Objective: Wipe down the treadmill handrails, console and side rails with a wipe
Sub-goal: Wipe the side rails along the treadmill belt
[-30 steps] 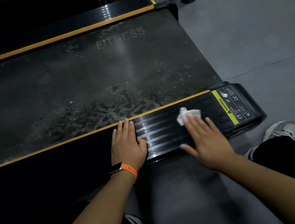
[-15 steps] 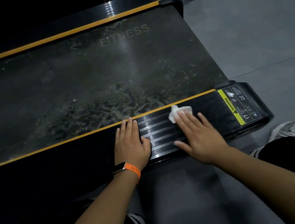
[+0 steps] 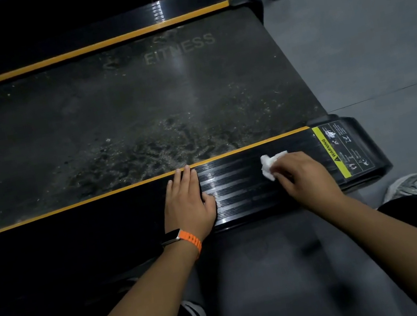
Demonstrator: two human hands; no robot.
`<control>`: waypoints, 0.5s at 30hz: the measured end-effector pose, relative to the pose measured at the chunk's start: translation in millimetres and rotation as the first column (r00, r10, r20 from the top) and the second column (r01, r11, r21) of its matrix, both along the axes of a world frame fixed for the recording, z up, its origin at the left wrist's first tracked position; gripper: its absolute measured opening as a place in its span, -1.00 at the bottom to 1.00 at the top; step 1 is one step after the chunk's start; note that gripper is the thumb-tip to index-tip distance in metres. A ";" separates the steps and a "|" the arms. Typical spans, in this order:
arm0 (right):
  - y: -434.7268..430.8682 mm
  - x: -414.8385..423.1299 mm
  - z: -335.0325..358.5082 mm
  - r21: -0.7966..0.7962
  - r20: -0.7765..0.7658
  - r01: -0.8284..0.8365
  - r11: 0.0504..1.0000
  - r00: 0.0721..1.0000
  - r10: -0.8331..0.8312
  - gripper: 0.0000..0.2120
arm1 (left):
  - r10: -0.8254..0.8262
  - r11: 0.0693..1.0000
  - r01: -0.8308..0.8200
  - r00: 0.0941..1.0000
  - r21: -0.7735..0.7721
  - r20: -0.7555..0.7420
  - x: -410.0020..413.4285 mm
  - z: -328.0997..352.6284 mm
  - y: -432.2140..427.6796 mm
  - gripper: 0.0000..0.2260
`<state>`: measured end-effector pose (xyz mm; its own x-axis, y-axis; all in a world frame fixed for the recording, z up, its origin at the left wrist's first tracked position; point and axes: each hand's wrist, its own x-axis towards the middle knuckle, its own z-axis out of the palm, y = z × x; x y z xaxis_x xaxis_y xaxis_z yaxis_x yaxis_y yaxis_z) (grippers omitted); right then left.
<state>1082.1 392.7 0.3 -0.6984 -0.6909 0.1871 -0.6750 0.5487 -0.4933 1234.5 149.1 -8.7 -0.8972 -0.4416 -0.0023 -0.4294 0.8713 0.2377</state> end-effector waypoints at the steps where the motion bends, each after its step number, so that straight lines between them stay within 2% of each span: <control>1: -2.1 -1.0 0.5 0.000 0.003 -0.028 1.000 1.000 0.028 -0.95 | 0.001 1.000 -0.001 1.000 -0.002 0.000 0.1 0.1 -0.2 -0.36; 2: -3.3 -2.8 -1.6 0.002 -0.010 -0.038 0.999 0.999 0.038 -0.92 | 0.002 1.000 -0.002 1.000 -0.003 -0.002 0.2 0.2 -0.4 -0.36; 4: -5.0 -6.7 -7.7 0.016 -0.055 0.008 1.000 0.998 -0.008 -0.66 | 0.004 1.000 -0.004 1.000 0.002 -0.004 0.1 0.3 -0.2 -0.36; 6: -6.4 -10.1 -10.5 0.008 -0.097 0.081 0.997 0.992 -0.080 -0.54 | 0.004 1.000 -0.004 1.000 0.005 -0.001 -0.4 0.4 -0.1 -0.37; 9: -11.9 -15.2 -10.6 0.048 -0.119 0.098 0.994 0.989 -0.091 -0.59 | 0.003 1.000 -0.003 1.000 0.007 0.001 -0.4 1.2 0.4 -0.38; 15: -46.5 -23.9 -4.8 0.125 -0.130 -0.080 0.989 0.987 0.096 -0.71 | 0.003 1.000 -0.003 1.000 0.006 0.003 0.2 2.1 1.1 -0.37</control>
<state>1058.3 346.2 -4.6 -0.6076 -0.7716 0.1886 -0.7793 0.5332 -0.3292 1234.7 150.2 -6.6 -0.8961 -0.4438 -0.0078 -0.4325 0.8688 0.2411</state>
